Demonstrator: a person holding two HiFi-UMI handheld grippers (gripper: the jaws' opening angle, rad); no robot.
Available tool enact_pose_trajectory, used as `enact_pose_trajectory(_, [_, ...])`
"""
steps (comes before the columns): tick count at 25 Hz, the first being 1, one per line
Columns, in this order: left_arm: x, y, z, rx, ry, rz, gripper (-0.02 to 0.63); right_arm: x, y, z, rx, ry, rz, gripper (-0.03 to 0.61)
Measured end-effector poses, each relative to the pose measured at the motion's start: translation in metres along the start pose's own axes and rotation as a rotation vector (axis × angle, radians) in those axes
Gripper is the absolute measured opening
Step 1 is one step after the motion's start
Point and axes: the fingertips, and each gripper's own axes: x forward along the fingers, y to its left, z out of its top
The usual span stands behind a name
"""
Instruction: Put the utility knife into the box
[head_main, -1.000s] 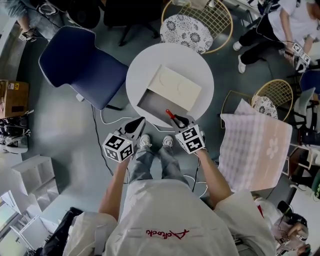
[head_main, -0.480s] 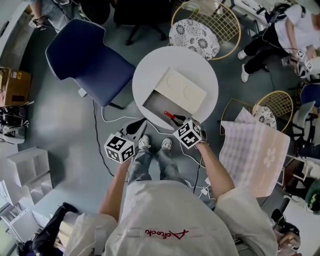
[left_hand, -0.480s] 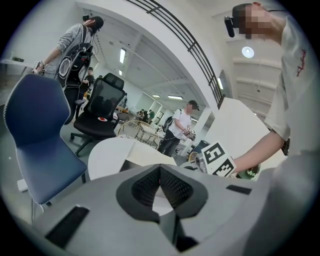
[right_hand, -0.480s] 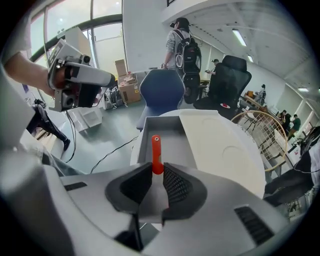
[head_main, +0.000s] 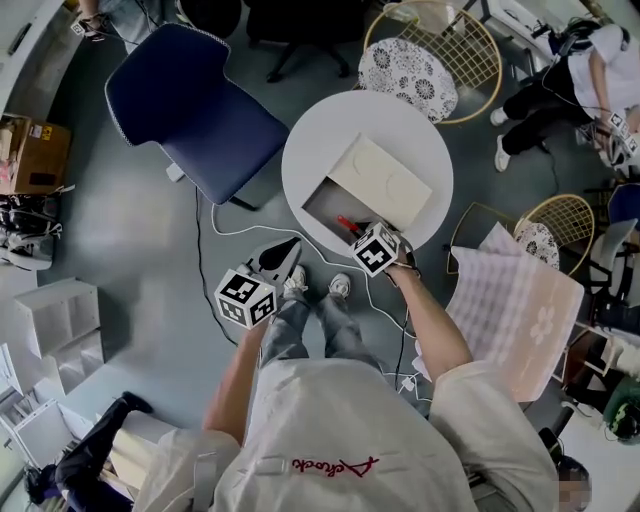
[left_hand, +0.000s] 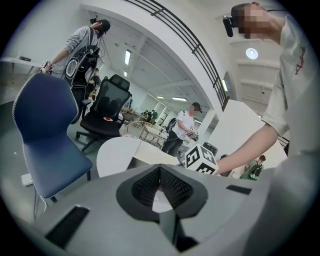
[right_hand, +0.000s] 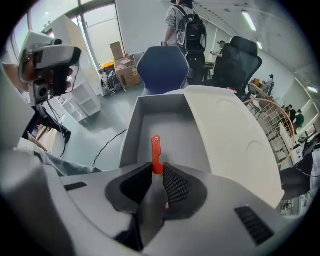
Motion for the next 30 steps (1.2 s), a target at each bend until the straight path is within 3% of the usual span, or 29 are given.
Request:
enact_pose_trajectory(8, [-0.006,0.014,0.003,-0.017,-0.011,0.025,0.011,0.025,-0.007,-0.008,0.017,0.139,0.003,0.078])
enact_pose_trajectory(24, [-0.014,0.02,0.003,-0.018,-0.009,0.015,0.011,0.027,-0.003,-0.005,0.026,0.134,0.02,0.088])
enact_pose_trajectory(26, [-0.016,0.019,0.003,-0.012,-0.007,0.009,0.011,0.026,0.001,-0.004,0.007,0.136,0.022,0.138])
enact_pose_trajectory(30, [-0.018,0.017,0.01,0.007,-0.01,-0.003,0.011,0.018,-0.002,-0.004,-0.008,0.136,0.002,0.163])
